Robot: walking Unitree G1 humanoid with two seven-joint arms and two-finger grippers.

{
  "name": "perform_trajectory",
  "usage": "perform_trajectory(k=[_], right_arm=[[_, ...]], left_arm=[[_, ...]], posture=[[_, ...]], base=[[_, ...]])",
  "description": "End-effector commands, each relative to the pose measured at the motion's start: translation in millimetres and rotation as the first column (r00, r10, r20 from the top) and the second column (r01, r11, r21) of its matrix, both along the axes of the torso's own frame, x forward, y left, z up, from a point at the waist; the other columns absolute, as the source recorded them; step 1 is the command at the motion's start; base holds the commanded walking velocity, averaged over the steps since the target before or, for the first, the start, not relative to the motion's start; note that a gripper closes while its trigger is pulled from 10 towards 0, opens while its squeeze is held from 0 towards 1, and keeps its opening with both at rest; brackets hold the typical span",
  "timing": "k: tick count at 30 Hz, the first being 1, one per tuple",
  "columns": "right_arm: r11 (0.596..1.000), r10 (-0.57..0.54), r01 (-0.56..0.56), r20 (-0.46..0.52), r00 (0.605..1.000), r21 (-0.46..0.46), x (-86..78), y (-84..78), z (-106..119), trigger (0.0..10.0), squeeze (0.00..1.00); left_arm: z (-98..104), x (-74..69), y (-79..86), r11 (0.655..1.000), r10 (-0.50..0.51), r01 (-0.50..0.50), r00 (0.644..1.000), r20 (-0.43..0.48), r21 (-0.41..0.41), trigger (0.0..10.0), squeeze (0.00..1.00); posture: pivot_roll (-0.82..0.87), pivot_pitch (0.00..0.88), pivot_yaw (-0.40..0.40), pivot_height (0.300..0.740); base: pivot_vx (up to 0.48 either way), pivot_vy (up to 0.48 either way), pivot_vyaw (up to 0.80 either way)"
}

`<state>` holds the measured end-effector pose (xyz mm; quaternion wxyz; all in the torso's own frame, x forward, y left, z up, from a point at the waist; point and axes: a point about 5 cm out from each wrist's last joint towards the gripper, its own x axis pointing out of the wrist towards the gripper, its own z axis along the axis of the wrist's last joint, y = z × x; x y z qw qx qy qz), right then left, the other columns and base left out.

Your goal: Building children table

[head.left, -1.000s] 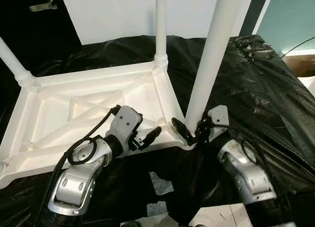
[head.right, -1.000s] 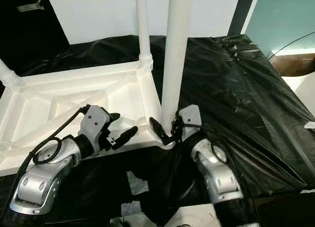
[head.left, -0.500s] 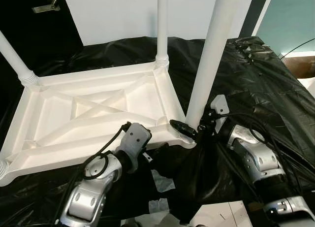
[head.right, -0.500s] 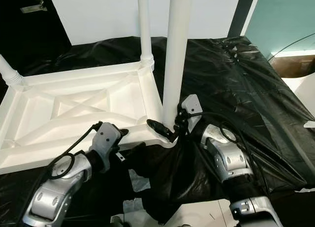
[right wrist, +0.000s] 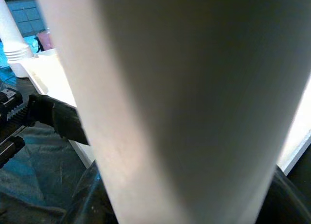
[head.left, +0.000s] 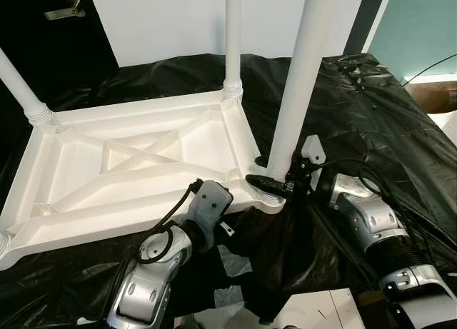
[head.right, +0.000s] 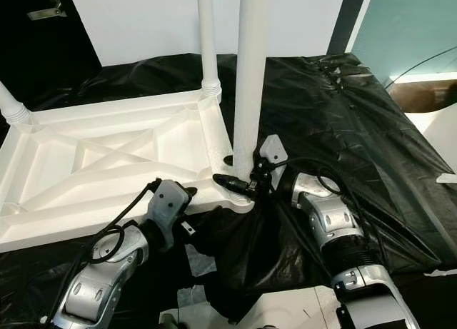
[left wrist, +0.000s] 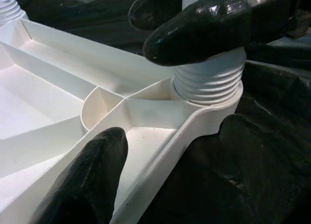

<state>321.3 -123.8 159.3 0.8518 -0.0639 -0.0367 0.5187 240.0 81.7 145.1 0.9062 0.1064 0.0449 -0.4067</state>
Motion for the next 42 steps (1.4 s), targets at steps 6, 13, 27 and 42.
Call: perform_trajectory(k=[6, 13, 27, 42], right_arm=[[0.998, -0.052, 0.053, -0.046, 0.998, 0.024, 0.3, 6.8, -8, 0.0, 0.0], [0.969, -0.238, 0.241, -0.06, 0.969, 0.051, 3.8, 10.4, -15, 10.0, 0.0], [0.689, -0.706, 0.721, -0.162, 0.69, 0.071, 12.4, 16.9, -34, 10.0, 0.0], [0.641, -0.743, 0.755, -0.136, 0.655, 0.137, 12.3, 19.7, -24, 10.0, 0.0]], left_arm=[[0, 7.0, 13.2, 0.97, 0.243, -0.242, 0.969, 0.054, -0.012, 10.0, 0.0], [4, 4.2, 20.4, 0.968, 0.252, -0.252, 0.965, 0.079, -0.012, 10.0, 0.0], [8, 4.7, 20.1, 0.967, 0.256, -0.254, 0.962, 0.098, -0.028, 10.0, 0.0], [12, 5.5, 17.7, 0.975, 0.223, -0.22, 0.969, 0.108, -0.041, 10.0, 0.0]], posture=[[0.13, 0.044, -0.022, 0.74], [0.13, 0.039, -0.023, 0.74], [0.13, 0.023, -0.019, 0.74], [0.12, 0.021, -0.016, 0.74]], base=[[0.0, 0.0, 0.0], [0.0, 0.0, 0.0], [0.0, 0.0, 0.0], [0.0, 0.0, 0.0]])
